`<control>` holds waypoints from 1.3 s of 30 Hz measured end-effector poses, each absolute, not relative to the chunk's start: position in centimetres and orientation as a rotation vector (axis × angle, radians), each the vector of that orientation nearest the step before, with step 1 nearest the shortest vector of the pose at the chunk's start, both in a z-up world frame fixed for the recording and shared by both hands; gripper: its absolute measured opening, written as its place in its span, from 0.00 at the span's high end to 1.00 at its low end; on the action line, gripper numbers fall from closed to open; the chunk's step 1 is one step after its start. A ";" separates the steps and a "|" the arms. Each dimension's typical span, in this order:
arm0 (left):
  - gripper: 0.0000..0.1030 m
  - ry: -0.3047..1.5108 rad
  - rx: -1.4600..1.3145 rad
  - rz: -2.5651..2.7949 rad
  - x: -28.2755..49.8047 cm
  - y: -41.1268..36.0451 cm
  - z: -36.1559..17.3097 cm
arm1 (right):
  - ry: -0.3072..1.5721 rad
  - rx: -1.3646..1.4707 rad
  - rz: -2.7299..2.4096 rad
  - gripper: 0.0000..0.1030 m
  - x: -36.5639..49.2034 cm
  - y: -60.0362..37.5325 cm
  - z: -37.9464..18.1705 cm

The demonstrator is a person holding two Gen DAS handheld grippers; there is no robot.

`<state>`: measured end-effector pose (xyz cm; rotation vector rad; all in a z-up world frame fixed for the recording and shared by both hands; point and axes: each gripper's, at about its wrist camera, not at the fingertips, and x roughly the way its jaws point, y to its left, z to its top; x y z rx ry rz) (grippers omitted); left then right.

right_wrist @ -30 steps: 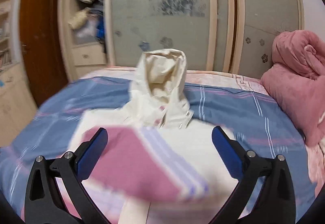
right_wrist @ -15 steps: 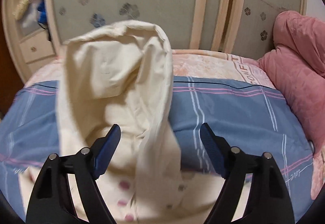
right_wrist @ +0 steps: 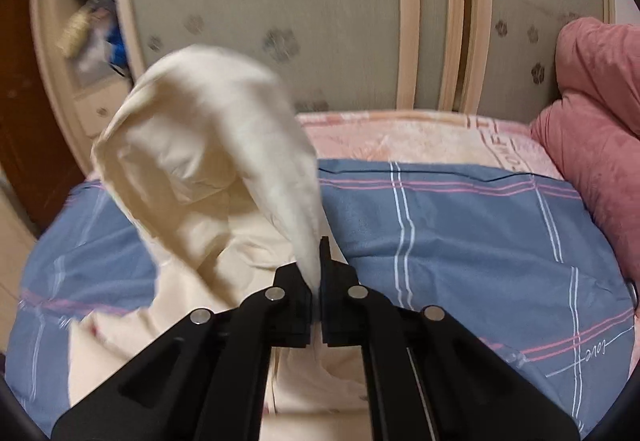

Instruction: Fold large clothes

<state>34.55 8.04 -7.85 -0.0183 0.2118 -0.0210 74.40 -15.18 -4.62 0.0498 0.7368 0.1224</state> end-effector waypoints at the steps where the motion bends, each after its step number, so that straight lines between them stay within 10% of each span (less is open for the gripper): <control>1: 0.02 0.201 -0.010 -0.023 34.2 7.8 -7.7 | 0.725 0.057 0.131 0.98 73.3 -15.6 -4.5; 11: 0.02 0.263 -0.076 -0.102 33.9 6.9 -7.7 | 0.734 0.285 0.106 0.94 60.9 -25.0 -12.0; 15: 0.02 0.286 -0.103 -0.135 33.7 6.7 -7.8 | 0.713 0.301 0.133 0.66 57.6 -25.1 -13.7; 18: 0.02 0.314 -0.123 -0.153 33.6 6.6 -8.0 | 0.590 0.426 0.175 0.17 51.0 -25.3 -11.5; 20: 0.02 0.327 -0.167 -0.174 33.7 7.0 -8.2 | 0.494 0.500 0.178 0.11 45.6 -25.6 -10.2; 39: 0.02 0.533 -1.040 -0.544 39.8 13.9 -13.0 | 0.359 0.755 0.393 0.07 34.6 -25.2 -8.8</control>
